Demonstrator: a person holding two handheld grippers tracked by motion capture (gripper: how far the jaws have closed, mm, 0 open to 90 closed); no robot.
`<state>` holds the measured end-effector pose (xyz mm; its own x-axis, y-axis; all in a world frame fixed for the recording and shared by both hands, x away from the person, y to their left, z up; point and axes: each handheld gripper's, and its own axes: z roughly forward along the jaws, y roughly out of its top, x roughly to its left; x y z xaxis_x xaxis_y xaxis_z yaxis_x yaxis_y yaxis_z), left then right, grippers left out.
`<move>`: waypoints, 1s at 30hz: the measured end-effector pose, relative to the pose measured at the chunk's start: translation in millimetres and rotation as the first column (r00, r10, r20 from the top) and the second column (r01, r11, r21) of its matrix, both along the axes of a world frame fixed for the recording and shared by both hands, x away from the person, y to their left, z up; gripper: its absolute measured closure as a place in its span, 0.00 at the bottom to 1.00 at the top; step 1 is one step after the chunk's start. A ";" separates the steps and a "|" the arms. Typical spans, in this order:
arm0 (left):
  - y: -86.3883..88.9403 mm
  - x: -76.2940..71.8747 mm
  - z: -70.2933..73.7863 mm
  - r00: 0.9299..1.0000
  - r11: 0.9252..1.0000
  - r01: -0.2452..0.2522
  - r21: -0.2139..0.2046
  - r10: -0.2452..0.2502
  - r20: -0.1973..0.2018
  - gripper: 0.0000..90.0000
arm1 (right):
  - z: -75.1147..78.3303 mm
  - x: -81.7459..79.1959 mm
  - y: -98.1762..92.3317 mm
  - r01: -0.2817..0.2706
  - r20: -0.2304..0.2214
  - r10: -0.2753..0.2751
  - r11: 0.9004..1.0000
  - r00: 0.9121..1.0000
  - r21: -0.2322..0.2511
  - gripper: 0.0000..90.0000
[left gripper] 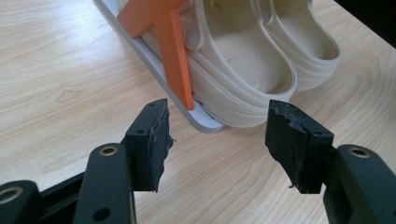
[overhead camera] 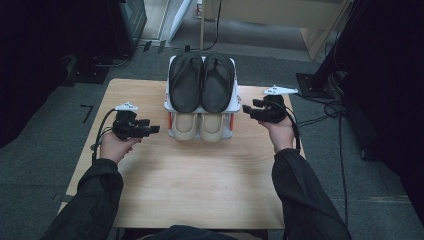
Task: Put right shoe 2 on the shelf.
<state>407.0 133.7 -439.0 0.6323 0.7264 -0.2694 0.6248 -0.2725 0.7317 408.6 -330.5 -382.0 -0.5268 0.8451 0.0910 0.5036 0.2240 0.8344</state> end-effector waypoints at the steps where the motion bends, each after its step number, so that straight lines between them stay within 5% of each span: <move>1: 0.0 0.0 -0.2 1.000 1.000 0.000 0.000 0.000 0.001 0.44 | -3.0 -1.2 -1.3 -0.002 -0.005 0.002 1.000 1.000 0.002 0.52; 12: -0.2 0.7 -3.8 1.000 1.000 0.005 -0.013 -0.006 -0.020 0.42 | -33.7 -19.2 -8.2 -0.021 -0.040 0.021 1.000 0.999 -0.011 0.51; 30: -3.4 -8.7 -8.9 1.000 1.000 0.006 0.031 -0.006 -0.005 0.37 | -74.2 -50.5 -15.9 -0.050 -0.068 0.050 0.999 0.996 0.009 0.45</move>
